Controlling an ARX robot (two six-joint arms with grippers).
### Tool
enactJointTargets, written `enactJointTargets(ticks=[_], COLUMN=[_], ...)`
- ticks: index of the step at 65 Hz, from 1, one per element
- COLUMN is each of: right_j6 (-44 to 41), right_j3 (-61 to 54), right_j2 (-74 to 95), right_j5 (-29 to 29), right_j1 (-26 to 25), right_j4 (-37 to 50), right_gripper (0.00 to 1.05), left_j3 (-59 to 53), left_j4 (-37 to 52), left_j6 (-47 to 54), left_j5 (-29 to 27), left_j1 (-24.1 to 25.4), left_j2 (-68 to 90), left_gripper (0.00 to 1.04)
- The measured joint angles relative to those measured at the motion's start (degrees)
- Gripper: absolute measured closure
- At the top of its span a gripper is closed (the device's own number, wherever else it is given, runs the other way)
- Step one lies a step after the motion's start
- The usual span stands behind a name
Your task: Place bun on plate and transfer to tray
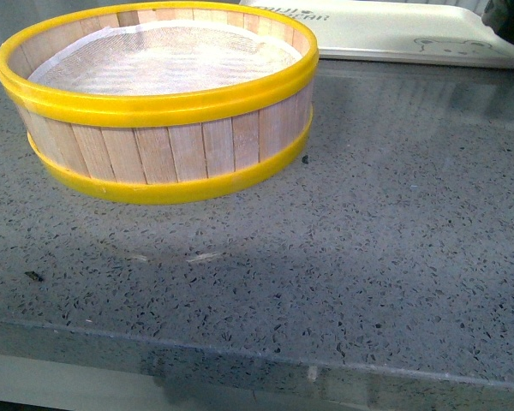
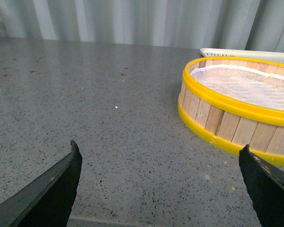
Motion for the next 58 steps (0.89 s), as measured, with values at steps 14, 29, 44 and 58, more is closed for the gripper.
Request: enactJointTargets(ticks=[14,29,44,58], right_j6=[-1.86,-5.18,-8.52,-10.45], right_j3=[20.22,34.53,42.38,50.49], right_j2=[11.80,20.24,25.49,31.58], right_j5=[3.17,4.11,4.90,6.19], right_j1=[1.51,3.98,6.25,6.97], right_j4=[-11.19,-18.29,-22.77,-27.17], right_gripper=[1.02,1.02,1.02,1.02], left_j3=[0.00,0.00,0.00,0.00], left_j4=[0.00,0.00,0.00,0.00], left_j6=[0.00,0.00,0.00,0.00], left_j5=[0.00,0.00,0.00,0.00], left_j1=[0.00,0.00,0.00,0.00], left_j2=[0.00,0.00,0.00,0.02], left_gripper=[0.07,0.07,0.07,0.07])
